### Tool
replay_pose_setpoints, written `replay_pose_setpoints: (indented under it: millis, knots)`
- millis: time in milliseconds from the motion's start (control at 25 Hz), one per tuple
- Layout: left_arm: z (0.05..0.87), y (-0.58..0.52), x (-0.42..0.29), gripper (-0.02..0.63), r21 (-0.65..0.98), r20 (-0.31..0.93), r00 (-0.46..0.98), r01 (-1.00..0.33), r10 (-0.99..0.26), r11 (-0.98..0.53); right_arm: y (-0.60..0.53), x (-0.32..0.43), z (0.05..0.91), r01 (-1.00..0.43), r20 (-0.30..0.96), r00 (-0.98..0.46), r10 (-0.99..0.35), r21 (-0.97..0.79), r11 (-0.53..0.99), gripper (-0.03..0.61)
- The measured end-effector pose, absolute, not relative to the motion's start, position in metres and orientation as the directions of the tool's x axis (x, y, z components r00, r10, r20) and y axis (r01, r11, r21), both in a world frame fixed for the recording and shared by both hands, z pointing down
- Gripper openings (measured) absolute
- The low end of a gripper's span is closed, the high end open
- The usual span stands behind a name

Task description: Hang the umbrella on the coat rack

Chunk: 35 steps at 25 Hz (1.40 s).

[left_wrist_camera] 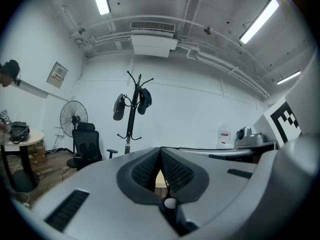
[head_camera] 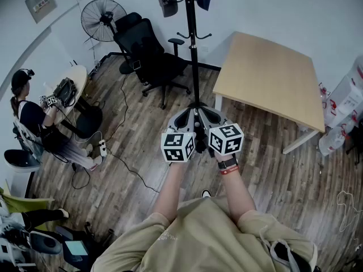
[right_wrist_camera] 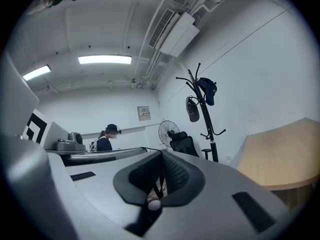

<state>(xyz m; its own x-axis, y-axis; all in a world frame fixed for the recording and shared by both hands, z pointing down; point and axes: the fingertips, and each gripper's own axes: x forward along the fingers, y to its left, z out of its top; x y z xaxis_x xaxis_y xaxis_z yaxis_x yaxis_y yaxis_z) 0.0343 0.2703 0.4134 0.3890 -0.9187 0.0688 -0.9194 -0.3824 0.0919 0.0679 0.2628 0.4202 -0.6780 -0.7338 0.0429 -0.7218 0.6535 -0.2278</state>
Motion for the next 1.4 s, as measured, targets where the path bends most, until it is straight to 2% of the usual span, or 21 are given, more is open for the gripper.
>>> replay_pose_setpoints:
  millis: [520,720,1040,1400]
  knots:
    - [0.431,0.202,0.047,0.023,0.086,0.080,0.365,-0.930,-0.928,-0.358,0.191,0.082,0.436,-0.747,0.029,-0.650,-0.759,-0.202,0.633,0.014]
    - [0.439,0.164,0.041,0.023,0.099,0.079,0.359,-0.931,-0.930,-0.351,0.153,0.076,0.446,-0.750,0.013,-0.637,-0.771,-0.243,0.615,0.014]
    - [0.458,0.051,0.002,0.023,0.108,0.070,0.363,-0.929,-0.929,-0.355,0.044,0.037,0.466,-0.778,0.051,-0.615,-0.787,-0.202,0.595,0.014]
    - [0.448,-0.094,-0.031,0.023,0.122,0.090,0.444,-0.893,-0.891,-0.433,-0.095,0.004,0.456,-0.828,0.092,-0.547,-0.832,-0.206,0.521,0.014]
